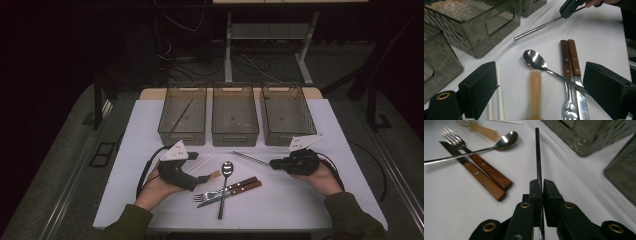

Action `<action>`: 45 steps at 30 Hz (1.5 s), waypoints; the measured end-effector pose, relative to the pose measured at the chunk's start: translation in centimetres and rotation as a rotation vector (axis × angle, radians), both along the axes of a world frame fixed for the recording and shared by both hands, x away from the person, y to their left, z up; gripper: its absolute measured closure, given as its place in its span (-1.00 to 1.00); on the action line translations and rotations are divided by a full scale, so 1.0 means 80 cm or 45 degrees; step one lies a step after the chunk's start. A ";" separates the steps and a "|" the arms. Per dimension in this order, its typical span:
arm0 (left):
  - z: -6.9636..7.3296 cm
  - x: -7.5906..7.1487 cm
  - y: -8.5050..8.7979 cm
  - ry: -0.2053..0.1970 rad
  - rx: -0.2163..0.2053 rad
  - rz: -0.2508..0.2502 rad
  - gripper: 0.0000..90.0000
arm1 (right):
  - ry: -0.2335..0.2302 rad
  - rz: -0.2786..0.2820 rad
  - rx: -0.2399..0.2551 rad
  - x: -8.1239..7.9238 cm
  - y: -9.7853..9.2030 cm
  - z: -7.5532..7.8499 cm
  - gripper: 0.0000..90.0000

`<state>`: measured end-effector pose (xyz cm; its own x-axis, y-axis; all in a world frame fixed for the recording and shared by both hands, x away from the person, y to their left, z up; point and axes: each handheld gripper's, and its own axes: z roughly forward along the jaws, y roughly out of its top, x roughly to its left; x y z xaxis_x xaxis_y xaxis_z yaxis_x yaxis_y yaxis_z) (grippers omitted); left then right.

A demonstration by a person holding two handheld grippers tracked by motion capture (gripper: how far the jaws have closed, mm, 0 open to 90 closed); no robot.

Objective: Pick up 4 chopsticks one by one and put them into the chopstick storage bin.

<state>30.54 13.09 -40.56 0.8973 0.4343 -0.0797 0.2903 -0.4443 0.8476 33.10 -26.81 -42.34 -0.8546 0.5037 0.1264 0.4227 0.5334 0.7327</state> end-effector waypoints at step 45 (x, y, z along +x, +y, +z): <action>0.010 0.007 -0.121 0.072 0.251 -0.637 0.59 | 0.015 0.491 0.148 -0.047 0.073 0.040 0.92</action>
